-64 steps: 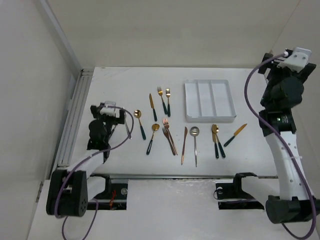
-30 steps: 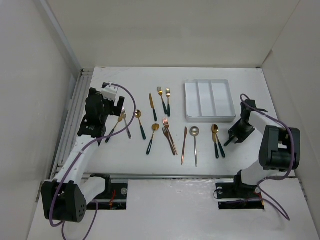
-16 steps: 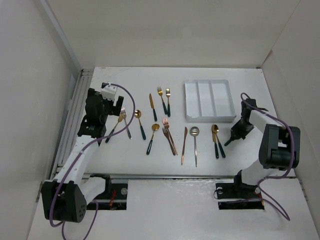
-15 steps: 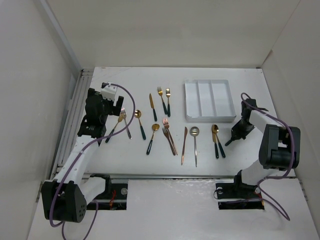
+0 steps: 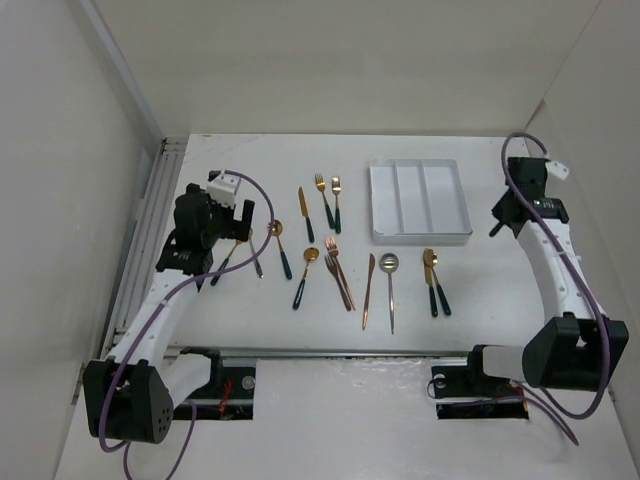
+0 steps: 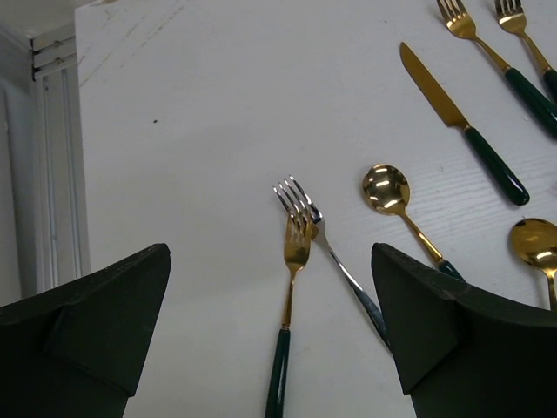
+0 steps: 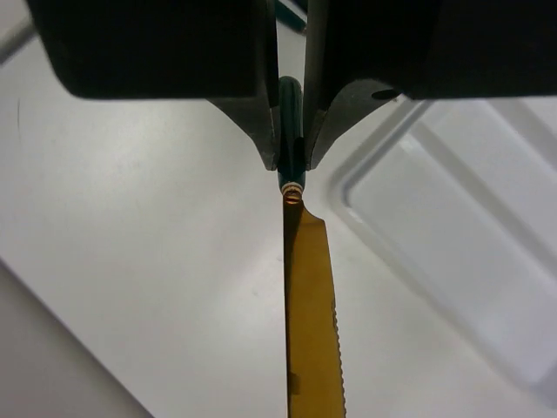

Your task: Sort the eating utensils into containers

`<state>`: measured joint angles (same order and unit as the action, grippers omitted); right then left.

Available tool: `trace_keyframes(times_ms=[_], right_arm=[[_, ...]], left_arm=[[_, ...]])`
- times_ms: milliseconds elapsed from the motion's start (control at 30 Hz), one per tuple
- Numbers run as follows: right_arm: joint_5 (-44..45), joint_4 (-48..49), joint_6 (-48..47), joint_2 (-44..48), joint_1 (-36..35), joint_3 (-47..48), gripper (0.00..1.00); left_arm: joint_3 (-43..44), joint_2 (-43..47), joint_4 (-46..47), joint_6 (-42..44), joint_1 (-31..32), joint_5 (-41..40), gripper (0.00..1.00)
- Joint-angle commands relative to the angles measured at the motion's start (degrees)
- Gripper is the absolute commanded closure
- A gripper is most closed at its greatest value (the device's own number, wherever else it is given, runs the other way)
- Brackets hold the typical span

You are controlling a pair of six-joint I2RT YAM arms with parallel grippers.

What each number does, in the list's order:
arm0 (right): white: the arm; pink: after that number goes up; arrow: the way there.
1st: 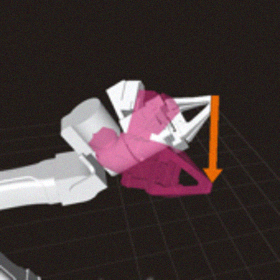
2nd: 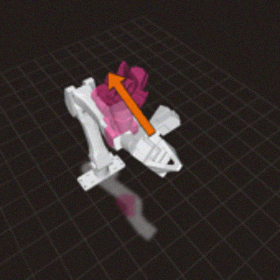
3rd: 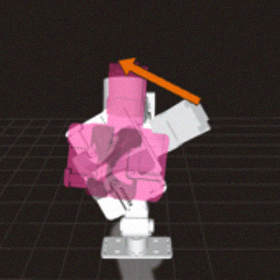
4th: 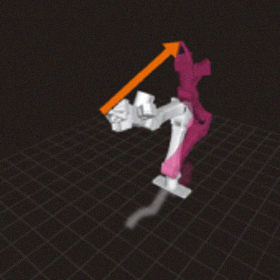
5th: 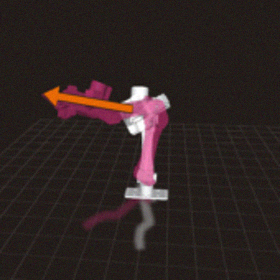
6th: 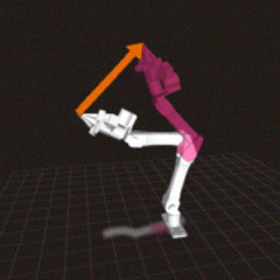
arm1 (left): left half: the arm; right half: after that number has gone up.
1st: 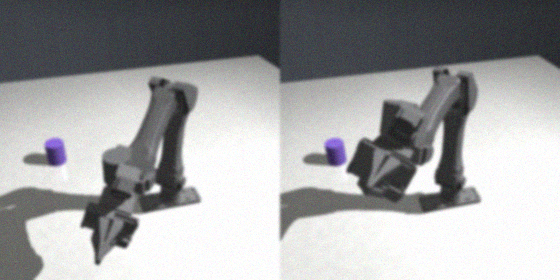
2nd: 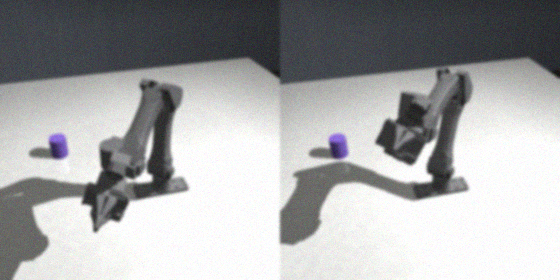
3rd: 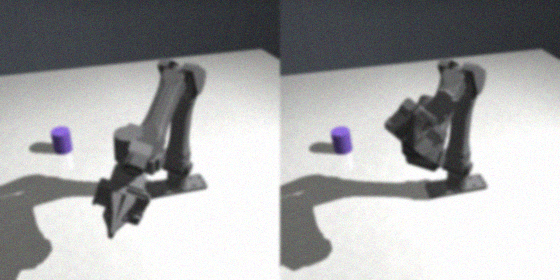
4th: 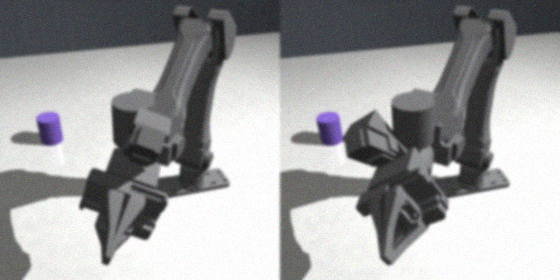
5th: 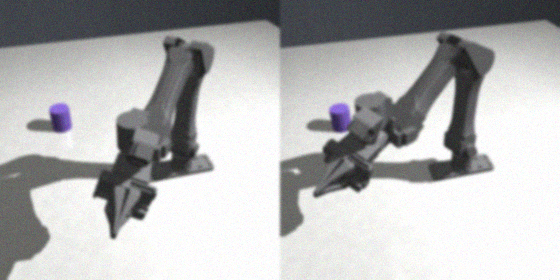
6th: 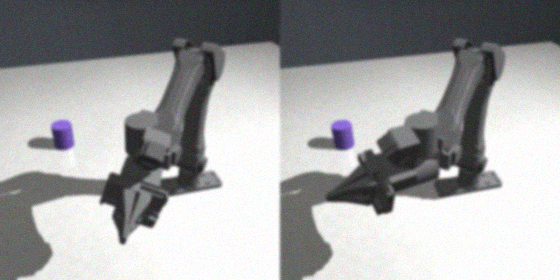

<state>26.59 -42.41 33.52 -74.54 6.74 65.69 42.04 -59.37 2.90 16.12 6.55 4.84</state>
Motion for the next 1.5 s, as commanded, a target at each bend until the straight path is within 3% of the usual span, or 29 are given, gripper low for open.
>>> trace_keyframes(times_ms=[0,133,267,500,900,967,1167,1267,1300,1400,1467], right_arm=[[-3.6,13.7,-19.3,1.2,-5.8,4.0,1.0],[-13.1,16.8,-31.2,-4.5,-13.8,9.3,1.0],[-19.2,12.6,-31.2,-14.6,-19.7,17.2,1.0],[-25.0,12.6,-29.5,-27.9,-21.9,21.1,1.0],[-25.5,12.6,-30.0,-34.2,-20.3,20.9,0.99],[-27.4,10.4,-30.0,-36.7,-19.8,22.1,0.9],[-28.4,10.4,-28.2,-37.5,-17.6,23.3,0.82],[-29.0,9.7,-29.4,-37.5,-17.6,24.0,0.61],[-29.0,9.7,-29.4,-36.9,-17.6,24.6,0.45],[-28.4,9.0,-29.4,-35.0,-18.2,24.6,0.31],[-28.4,9.5,-29.4,-33.6,-18.2,23.9,0.26]], left_arm=[[2.2,-0.5,-1.5,-1.3,0.0,3.0,0.0],[2.9,-0.5,-2.6,-0.7,0.0,-0.2,0.0],[3.4,-1.0,-4.0,-1.8,0.0,-1.5,0.0],[3.4,-1.0,-5.6,-3.6,0.0,-0.8,0.0],[1.1,-1.0,-6.1,-5.9,0.0,-1.4,0.0],[0.6,-1.0,-5.6,-5.9,0.0,-1.4,0.0],[-1.6,-1.0,-5.1,-4.2,0.0,-4.5,0.05],[-2.3,-2.3,-6.5,-1.7,0.0,-6.2,0.08],[-2.3,-3.8,-7.6,-0.1,0.0,-5.5,0.1],[-1.8,-7.6,-11.6,4.5,0.0,-5.5,0.19],[-0.2,-10.2,-14.1,7.3,0.0,-6.2,0.23]])
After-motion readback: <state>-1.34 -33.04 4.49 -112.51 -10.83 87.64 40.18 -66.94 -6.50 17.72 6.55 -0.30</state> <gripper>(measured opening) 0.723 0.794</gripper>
